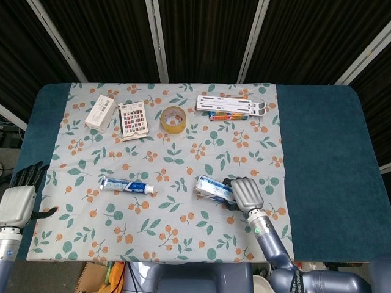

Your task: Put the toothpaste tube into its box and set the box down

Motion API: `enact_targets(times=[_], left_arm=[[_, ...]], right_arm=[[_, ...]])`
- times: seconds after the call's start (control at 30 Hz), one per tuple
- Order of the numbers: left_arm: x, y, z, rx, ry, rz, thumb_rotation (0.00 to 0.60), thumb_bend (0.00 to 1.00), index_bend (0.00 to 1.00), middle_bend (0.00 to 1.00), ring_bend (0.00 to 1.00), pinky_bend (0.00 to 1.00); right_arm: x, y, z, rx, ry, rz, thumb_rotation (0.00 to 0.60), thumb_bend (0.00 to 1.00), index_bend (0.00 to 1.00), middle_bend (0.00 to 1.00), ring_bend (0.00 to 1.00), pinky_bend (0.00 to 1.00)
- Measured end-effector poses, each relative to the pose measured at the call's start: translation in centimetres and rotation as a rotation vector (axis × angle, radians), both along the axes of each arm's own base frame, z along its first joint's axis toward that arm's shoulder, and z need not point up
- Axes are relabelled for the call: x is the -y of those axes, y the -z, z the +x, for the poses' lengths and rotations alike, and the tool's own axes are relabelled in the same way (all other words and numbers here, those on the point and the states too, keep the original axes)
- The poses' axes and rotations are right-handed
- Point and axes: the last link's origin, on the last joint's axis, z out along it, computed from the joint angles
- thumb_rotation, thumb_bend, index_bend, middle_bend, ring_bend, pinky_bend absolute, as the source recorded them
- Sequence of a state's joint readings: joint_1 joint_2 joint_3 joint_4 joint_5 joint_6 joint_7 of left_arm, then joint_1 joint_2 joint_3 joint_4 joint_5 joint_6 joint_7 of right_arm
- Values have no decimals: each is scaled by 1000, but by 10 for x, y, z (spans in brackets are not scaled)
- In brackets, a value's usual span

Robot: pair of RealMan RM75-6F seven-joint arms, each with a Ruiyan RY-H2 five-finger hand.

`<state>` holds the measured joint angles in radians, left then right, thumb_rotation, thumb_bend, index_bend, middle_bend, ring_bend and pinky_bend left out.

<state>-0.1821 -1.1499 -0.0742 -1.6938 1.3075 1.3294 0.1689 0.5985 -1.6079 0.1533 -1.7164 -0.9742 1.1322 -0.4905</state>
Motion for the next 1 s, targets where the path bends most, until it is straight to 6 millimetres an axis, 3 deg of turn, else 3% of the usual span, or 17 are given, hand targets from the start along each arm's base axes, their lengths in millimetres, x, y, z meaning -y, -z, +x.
enact_targets(times=[0.17,0.3,0.5,0.63,0.77,1.0], left_arm=[[-4,2,1,-12,0,-4,600,0,25,0,0,6],[-10,6,4,-29,2,-22,600,0,39,0,0,22],[-24,19,15,-86,43,-56,600,0,74,16,11,136],[-41,37,26,-126,81,-84,600,18,124,116,117,269],[-61,57,38,-164,117,-109,600,55,254,251,249,397],[-94,99,61,-232,167,-190,600,76,332,329,303,415]], right_arm=[[-8,-26,-4,77,-10,-48,600,402,491,611,455,403],[-15,-54,-12,147,-16,-97,600,521,491,611,455,403],[-24,-84,-21,205,-67,-164,600,599,491,612,455,403],[-27,-96,-28,224,-94,-195,600,600,491,611,455,403],[-25,-104,-32,252,-93,-207,600,600,491,612,455,403],[-23,-109,-32,283,-87,-218,600,601,491,611,455,403]])
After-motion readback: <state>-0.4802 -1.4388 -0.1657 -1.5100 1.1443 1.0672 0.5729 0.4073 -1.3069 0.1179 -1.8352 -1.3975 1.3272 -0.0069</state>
